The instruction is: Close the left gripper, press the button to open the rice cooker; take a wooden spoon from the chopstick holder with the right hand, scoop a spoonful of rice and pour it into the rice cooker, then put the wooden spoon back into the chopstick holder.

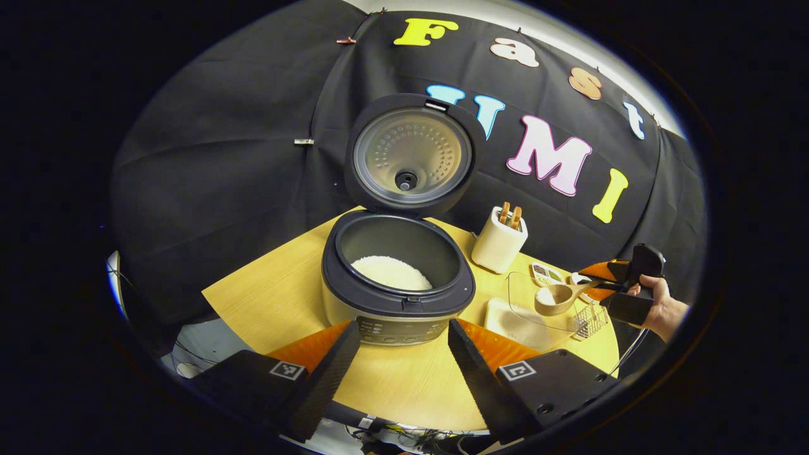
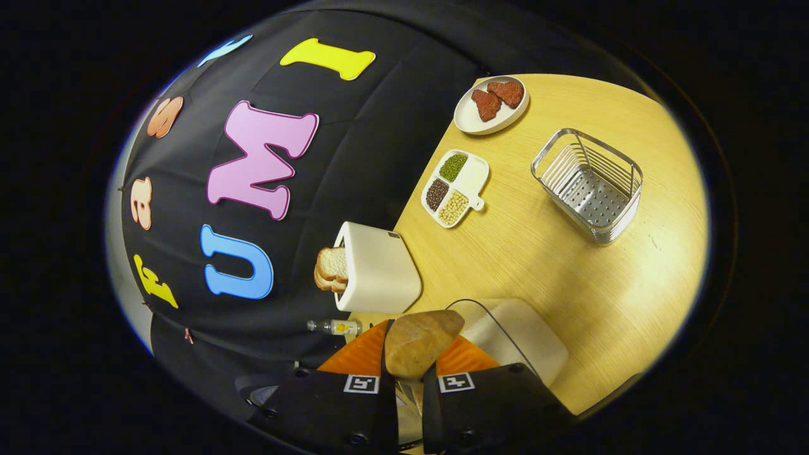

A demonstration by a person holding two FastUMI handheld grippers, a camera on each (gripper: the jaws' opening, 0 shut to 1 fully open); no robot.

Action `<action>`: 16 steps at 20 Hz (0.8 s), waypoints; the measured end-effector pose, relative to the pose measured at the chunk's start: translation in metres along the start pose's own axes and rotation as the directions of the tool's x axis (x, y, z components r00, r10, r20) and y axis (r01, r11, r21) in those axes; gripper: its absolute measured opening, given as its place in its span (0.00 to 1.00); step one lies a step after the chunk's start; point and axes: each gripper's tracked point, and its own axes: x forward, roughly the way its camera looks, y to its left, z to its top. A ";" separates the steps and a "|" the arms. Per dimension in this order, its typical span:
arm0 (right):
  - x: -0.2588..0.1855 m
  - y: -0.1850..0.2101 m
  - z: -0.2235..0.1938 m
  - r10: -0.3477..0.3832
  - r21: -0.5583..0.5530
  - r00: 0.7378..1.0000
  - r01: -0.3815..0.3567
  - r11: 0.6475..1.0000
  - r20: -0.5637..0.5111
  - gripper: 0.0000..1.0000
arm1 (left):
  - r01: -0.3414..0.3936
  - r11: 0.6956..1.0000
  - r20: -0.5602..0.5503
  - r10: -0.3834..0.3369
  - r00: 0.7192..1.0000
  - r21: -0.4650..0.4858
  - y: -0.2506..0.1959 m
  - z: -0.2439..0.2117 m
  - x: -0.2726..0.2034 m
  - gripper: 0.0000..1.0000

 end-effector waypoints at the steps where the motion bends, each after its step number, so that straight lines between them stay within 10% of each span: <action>1: -0.004 0.007 -0.001 0.014 0.004 1.000 -0.014 1.000 0.002 0.19 | 0.003 1.000 0.004 -0.003 1.000 0.002 0.002 0.003 0.001 0.95; 16: -0.016 0.159 -0.138 0.210 -0.021 0.970 -0.214 0.977 -0.120 0.19 | 0.003 0.998 0.047 0.001 0.999 -0.065 0.073 0.002 -0.010 0.95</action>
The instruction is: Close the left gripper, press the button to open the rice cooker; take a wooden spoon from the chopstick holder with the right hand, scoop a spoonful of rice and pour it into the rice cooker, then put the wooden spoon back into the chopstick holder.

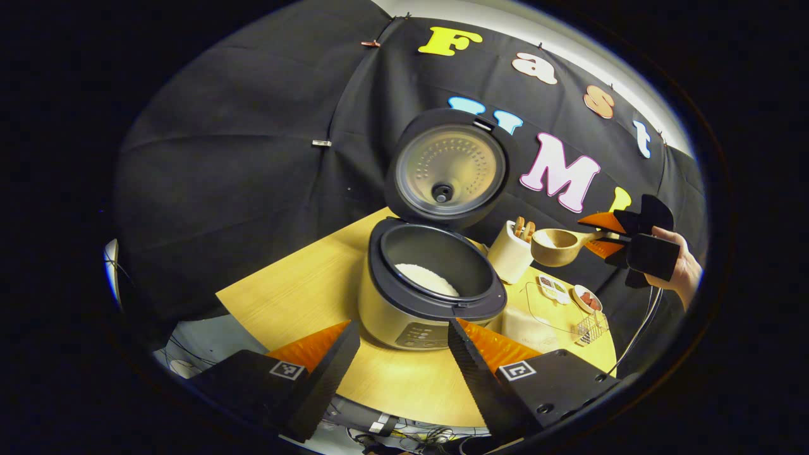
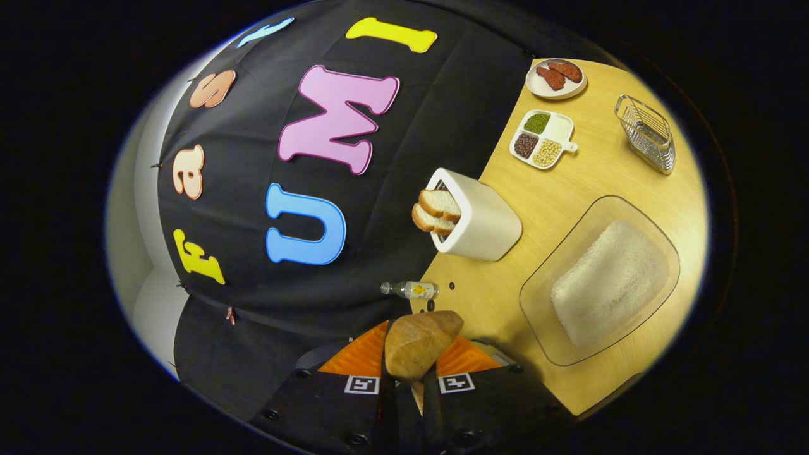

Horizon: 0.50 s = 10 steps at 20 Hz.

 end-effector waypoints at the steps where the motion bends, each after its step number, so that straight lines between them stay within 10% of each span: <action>1: 0.006 0.009 -0.012 0.010 -0.022 1.000 -0.010 1.000 -0.010 0.19 | -0.004 1.000 0.002 0.004 1.000 -0.006 0.005 0.000 -0.003 0.95; 10: 0.056 0.065 -0.094 0.076 -0.425 0.997 -0.083 0.901 -0.033 0.19 | -0.024 0.999 -0.009 0.024 1.000 -0.044 0.033 -0.009 -0.010 0.96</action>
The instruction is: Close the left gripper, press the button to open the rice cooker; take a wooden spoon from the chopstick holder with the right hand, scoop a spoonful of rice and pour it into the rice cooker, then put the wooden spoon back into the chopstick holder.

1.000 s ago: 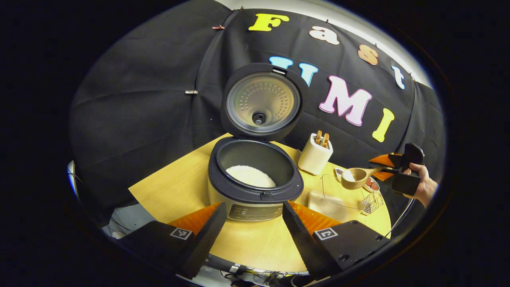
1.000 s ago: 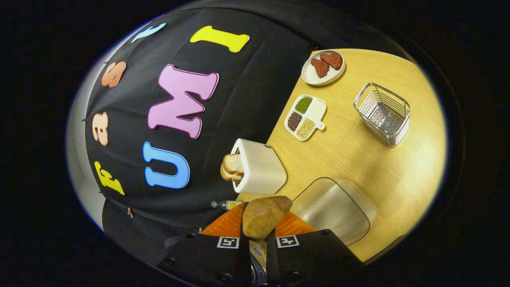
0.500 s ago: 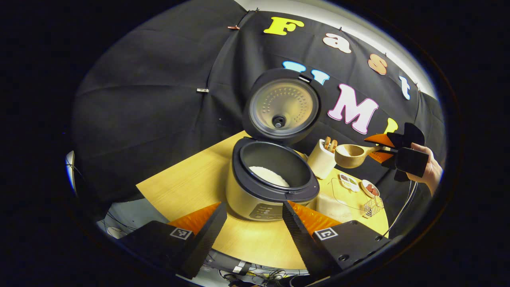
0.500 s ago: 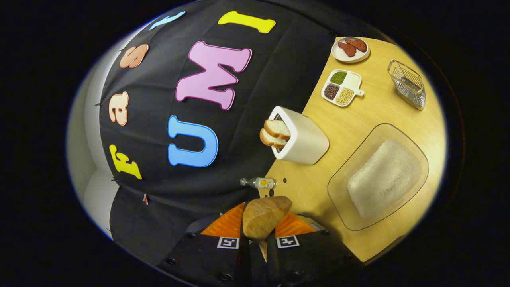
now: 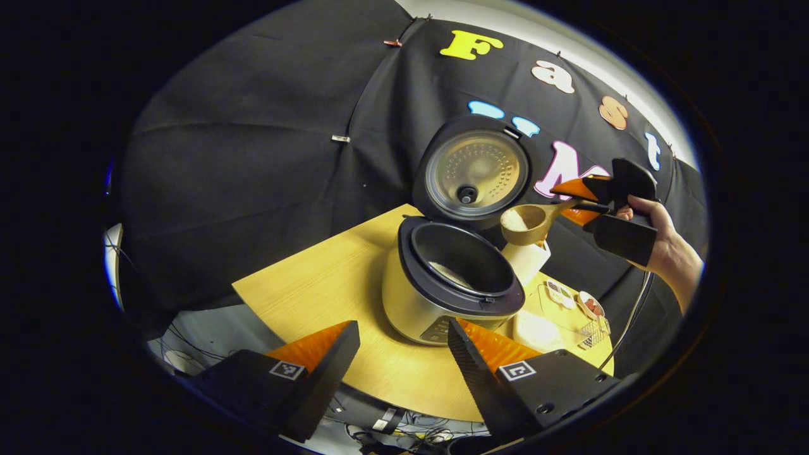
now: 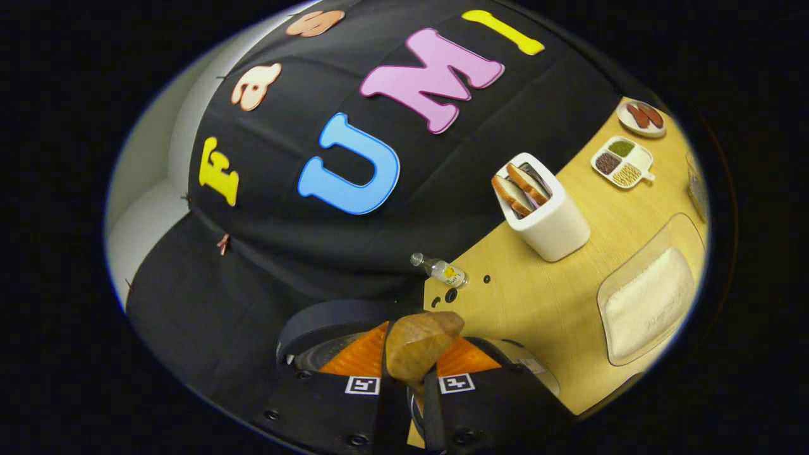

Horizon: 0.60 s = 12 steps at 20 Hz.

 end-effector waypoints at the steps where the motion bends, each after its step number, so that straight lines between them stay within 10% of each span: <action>1: 0.003 0.003 -0.005 0.006 -0.063 1.000 -0.006 0.998 0.005 0.19 | -0.002 1.000 0.000 0.002 1.000 0.002 0.002 0.001 0.000 0.96; 12: 0.032 0.046 -0.050 0.118 -0.521 0.993 -0.110 0.846 -0.018 0.19 | -0.001 1.000 -0.036 0.001 0.999 0.022 0.006 -0.008 0.010 0.95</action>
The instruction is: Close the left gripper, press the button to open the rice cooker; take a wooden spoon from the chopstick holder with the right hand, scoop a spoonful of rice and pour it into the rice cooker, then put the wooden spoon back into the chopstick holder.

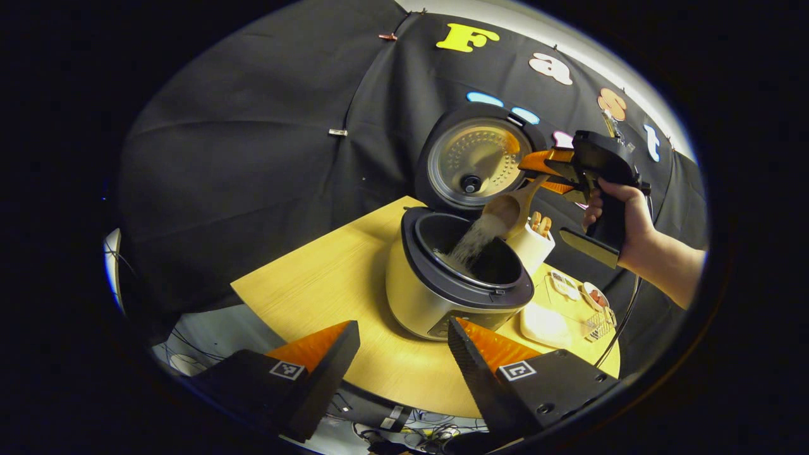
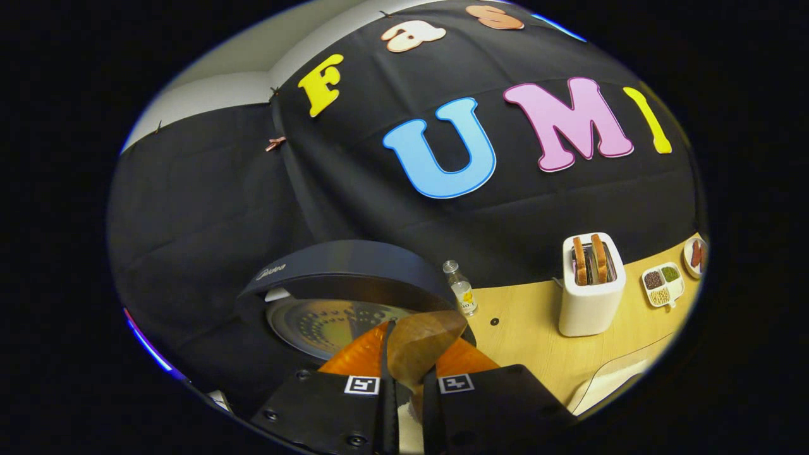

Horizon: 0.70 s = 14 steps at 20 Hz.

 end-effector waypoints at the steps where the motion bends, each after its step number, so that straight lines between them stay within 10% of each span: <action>1: -0.003 0.003 -0.002 0.005 -0.024 1.000 -0.005 1.000 0.002 0.19 | -0.003 1.000 -0.001 0.003 1.000 0.001 0.001 0.000 0.000 0.96; 8: -0.008 0.037 -0.025 0.117 -0.298 0.993 -0.116 0.947 -0.017 0.19 | -0.007 1.000 -0.008 0.007 1.000 0.000 0.003 -0.005 0.001 0.95; 14: -0.019 0.061 -0.060 0.221 -0.519 0.970 -0.240 0.821 -0.098 0.19 | -0.004 1.000 -0.006 0.004 1.000 0.005 0.000 -0.009 -0.002 0.96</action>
